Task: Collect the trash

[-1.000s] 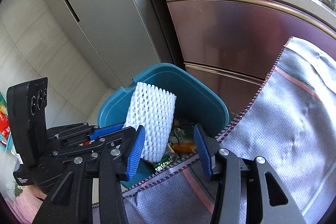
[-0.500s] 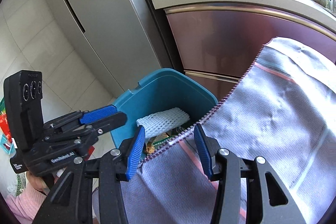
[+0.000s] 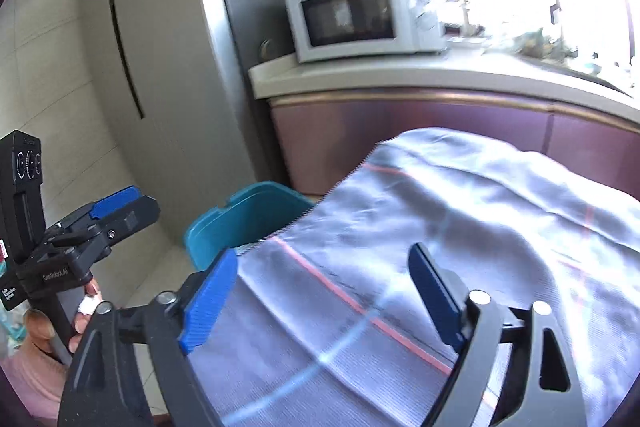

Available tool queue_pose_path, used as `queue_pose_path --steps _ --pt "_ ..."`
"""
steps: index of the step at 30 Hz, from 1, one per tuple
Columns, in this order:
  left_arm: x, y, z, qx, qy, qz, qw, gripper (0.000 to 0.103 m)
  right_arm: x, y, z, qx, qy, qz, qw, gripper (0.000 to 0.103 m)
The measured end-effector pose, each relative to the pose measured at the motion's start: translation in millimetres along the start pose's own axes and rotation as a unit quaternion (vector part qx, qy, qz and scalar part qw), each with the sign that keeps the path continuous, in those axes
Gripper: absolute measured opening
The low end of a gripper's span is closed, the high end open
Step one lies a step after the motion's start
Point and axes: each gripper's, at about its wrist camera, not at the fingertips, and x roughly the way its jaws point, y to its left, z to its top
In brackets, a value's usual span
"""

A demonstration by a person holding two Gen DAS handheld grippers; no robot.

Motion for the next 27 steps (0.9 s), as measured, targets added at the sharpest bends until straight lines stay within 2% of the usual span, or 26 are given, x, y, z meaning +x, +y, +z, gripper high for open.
queue_pose_path --steps 1,6,14,19,27 --pt "-3.7 -6.9 0.3 0.001 -0.005 -0.004 1.0 0.098 -9.4 -4.8 -2.7 0.001 -0.014 -0.015 1.0 0.097" --pt "-18.0 -40.8 2.2 -0.001 -0.036 -0.019 0.9992 0.098 -53.8 -29.0 -18.7 0.017 -0.053 -0.078 0.995 0.097" --pt "-28.8 -93.8 -0.4 0.017 -0.062 -0.038 0.9972 0.098 -115.8 -57.5 -40.4 0.033 -0.116 -0.166 0.979 0.097" --pt "-33.1 -120.6 -6.1 0.032 -0.07 -0.044 0.9961 0.098 -126.7 -65.9 -47.7 0.047 -0.124 -0.214 0.968 0.097" --pt "-36.6 -148.5 -12.1 0.057 -0.081 -0.052 0.9937 0.098 -138.6 -73.9 -60.7 0.057 -0.129 -0.24 0.961 0.097"
